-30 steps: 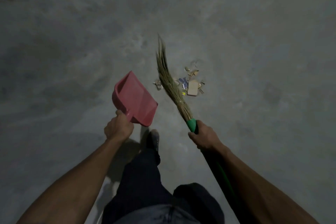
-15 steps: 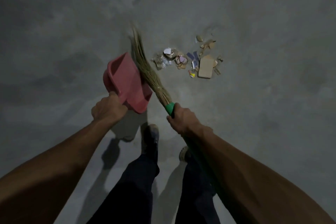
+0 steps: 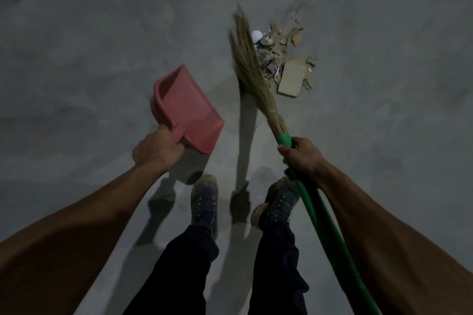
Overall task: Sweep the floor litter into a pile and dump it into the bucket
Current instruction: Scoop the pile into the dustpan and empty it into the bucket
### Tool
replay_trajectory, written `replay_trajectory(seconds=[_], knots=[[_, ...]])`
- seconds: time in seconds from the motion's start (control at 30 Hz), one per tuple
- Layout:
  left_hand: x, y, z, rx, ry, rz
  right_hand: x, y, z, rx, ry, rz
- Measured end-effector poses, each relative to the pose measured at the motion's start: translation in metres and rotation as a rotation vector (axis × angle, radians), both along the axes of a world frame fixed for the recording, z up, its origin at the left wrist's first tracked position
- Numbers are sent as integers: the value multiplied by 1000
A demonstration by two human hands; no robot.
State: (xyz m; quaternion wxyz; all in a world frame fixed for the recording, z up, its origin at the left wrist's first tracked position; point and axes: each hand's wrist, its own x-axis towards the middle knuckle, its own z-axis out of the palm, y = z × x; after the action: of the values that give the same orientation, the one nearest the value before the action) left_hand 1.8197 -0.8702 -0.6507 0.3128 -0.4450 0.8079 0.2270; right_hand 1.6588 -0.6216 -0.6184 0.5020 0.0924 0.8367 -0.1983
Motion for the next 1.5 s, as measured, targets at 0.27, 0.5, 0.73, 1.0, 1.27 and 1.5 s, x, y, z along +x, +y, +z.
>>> replay_trajectory(seconds=[0.27, 0.5, 0.73, 1.0, 1.27, 1.5], knots=[[-62, 2, 18, 81, 50, 8, -40, 22, 59, -68, 187, 79], [-116, 15, -9, 136, 47, -15, -117, 46, 13, 18, 349, 118], [-139, 41, -45, 230, 84, 105, -138, 117, -59, 225, 296, 142], [-136, 56, -74, 252, 95, 218, -108, 98, -100, 87, 241, 291], [-140, 63, -78, 295, 90, 290, -146, 99, -73, -15, 410, 208], [-133, 66, -89, 265, 39, 185, -232, 43, -95, 37, 391, 308]])
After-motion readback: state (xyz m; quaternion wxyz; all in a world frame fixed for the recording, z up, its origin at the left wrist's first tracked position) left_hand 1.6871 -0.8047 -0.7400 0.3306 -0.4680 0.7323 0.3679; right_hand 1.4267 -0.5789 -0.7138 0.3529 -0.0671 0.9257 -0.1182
